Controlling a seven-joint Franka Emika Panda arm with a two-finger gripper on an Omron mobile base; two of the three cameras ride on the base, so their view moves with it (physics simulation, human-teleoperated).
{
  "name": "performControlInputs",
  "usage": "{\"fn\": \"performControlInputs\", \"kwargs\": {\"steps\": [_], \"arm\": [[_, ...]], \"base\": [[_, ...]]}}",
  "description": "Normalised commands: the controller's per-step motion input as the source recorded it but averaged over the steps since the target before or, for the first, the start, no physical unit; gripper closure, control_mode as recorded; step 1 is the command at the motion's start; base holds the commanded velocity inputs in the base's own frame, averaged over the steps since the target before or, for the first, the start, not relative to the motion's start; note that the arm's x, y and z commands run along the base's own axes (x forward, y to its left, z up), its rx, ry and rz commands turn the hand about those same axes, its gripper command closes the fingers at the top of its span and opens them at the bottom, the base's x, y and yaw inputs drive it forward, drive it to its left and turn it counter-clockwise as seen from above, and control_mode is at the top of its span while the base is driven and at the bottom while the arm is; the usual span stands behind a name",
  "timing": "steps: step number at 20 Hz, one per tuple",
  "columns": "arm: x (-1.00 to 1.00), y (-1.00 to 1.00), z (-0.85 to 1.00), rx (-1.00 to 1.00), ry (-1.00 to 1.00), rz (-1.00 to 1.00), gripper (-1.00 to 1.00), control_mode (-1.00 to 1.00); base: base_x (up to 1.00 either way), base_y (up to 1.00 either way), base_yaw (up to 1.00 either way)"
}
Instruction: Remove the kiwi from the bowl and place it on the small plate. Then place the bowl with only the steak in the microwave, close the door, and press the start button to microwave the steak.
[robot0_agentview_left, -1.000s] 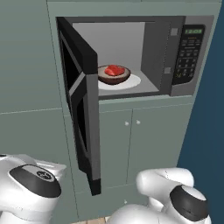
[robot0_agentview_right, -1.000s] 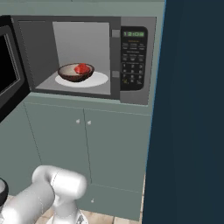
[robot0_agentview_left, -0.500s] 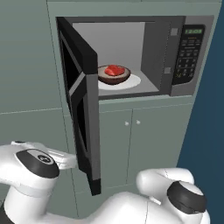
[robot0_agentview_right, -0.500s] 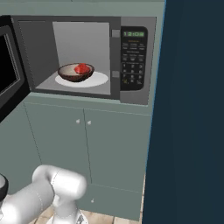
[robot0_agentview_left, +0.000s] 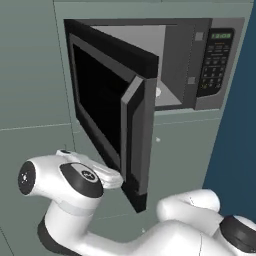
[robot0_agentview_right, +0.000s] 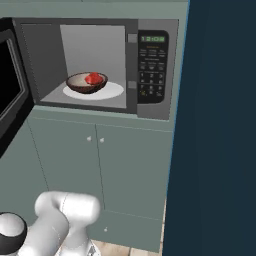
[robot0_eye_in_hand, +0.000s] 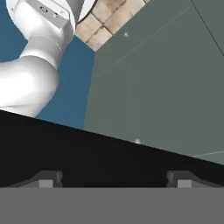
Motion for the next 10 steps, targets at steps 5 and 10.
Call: {"fn": "performControlInputs", "kwargs": {"steps": [5, 10], "arm": [[0.01, -1.0, 0.11, 0.0, -0.07, -0.12, -1.0, -1.0], [0.15, -1.0, 0.15, 0.0, -0.05, -0.09, -1.0, -1.0]], "base": [[0.0, 0.0, 0.0], [0.0, 0.0, 0.0]]}}
